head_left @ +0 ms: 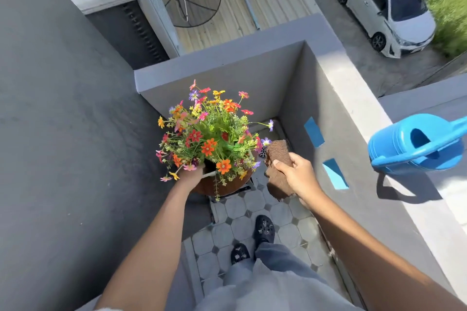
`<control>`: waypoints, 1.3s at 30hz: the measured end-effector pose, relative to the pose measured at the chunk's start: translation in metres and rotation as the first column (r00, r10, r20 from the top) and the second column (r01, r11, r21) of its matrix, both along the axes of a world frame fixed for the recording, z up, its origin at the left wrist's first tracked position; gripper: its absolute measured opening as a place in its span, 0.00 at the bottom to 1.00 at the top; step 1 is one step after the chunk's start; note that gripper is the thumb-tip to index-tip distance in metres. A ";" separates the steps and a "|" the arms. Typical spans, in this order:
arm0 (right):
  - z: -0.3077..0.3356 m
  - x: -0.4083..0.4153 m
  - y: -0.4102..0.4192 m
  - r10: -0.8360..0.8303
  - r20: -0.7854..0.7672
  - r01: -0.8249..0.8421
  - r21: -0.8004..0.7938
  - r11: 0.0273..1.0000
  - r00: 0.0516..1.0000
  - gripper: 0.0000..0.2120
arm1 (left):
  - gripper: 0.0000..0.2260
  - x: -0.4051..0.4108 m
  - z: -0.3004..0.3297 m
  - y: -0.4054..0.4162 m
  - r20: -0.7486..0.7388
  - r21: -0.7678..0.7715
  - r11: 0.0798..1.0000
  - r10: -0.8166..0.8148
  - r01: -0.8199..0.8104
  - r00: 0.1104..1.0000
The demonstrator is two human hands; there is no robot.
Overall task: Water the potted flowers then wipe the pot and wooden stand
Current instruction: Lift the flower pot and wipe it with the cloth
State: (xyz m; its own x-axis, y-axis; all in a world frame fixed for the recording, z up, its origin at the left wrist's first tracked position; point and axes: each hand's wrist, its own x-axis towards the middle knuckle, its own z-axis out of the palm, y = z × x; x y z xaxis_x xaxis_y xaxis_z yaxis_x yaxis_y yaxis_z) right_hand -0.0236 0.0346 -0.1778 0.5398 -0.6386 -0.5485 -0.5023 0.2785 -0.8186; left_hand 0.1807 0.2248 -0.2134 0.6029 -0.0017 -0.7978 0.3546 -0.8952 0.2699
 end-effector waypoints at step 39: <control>0.130 0.049 0.043 0.281 0.529 0.213 -0.690 0.691 0.801 0.11 | 0.14 -0.058 0.249 -0.077 0.095 -0.694 0.705 0.288 -0.144 0.953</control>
State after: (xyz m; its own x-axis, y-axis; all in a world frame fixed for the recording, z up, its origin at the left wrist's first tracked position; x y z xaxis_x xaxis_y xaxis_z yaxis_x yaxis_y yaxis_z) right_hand 0.0252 0.0776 -0.0482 0.6029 -0.6551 0.4554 0.1149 -0.4936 -0.8621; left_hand 0.1225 0.1482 0.0356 0.7880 -0.3442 -0.5105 0.3944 -0.3544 0.8478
